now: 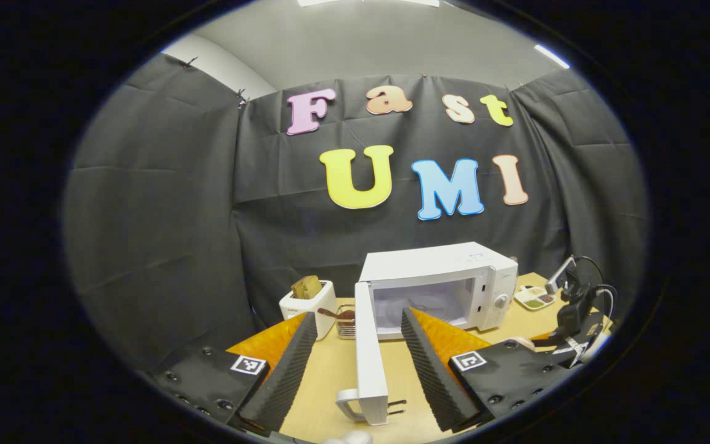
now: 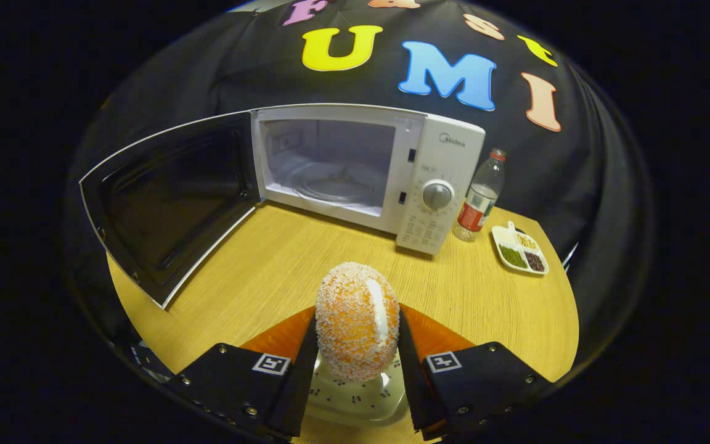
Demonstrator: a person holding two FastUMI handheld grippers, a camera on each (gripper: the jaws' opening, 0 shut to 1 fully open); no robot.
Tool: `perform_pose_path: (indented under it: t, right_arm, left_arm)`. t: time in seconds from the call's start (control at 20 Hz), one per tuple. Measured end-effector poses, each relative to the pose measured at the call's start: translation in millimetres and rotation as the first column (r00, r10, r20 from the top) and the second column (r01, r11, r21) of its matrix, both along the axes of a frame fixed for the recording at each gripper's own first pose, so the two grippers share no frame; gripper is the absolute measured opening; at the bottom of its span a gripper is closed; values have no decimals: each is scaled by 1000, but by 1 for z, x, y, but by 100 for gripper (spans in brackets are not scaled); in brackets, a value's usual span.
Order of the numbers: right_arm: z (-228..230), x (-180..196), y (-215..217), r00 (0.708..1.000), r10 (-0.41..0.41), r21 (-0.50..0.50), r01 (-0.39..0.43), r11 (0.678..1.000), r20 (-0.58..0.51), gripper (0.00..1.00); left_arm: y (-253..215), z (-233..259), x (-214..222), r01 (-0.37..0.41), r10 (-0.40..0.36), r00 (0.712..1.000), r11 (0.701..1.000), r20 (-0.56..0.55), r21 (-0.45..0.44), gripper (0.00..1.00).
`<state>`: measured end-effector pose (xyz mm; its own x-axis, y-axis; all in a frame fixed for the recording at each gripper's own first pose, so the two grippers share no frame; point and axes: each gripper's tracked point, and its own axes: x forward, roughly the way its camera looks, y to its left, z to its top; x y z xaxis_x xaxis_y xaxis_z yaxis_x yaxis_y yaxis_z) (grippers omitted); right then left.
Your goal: Open the microwave oven with the left hand, put the food in, and close the microwave oven.
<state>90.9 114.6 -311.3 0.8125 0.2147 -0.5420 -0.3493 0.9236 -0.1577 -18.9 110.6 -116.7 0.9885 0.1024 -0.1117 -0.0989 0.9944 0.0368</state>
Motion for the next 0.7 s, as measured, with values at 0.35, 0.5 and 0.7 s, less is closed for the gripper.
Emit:
perform_pose_path:
  t: [0.35, 0.5, 0.7]
  right_arm:
    - [35, 64, 98, 998, 59, 271, -59, 961, 9, 65]
    - [45, 97, 125, 1000, 0, 443, 8, 896, -20, 65]
    - [42, 143, 140, 992, -117, 586, 121, 801, -46, 65]
  left_arm:
    - [5, -6, 3, -34, 34, 999, 999, -8, -40, 93]
    - [7, -3, 5, -44, 44, 999, 999, -6, -29, 90]
    - [6, 3, 13, -36, 36, 999, 999, -3, -2, 89]
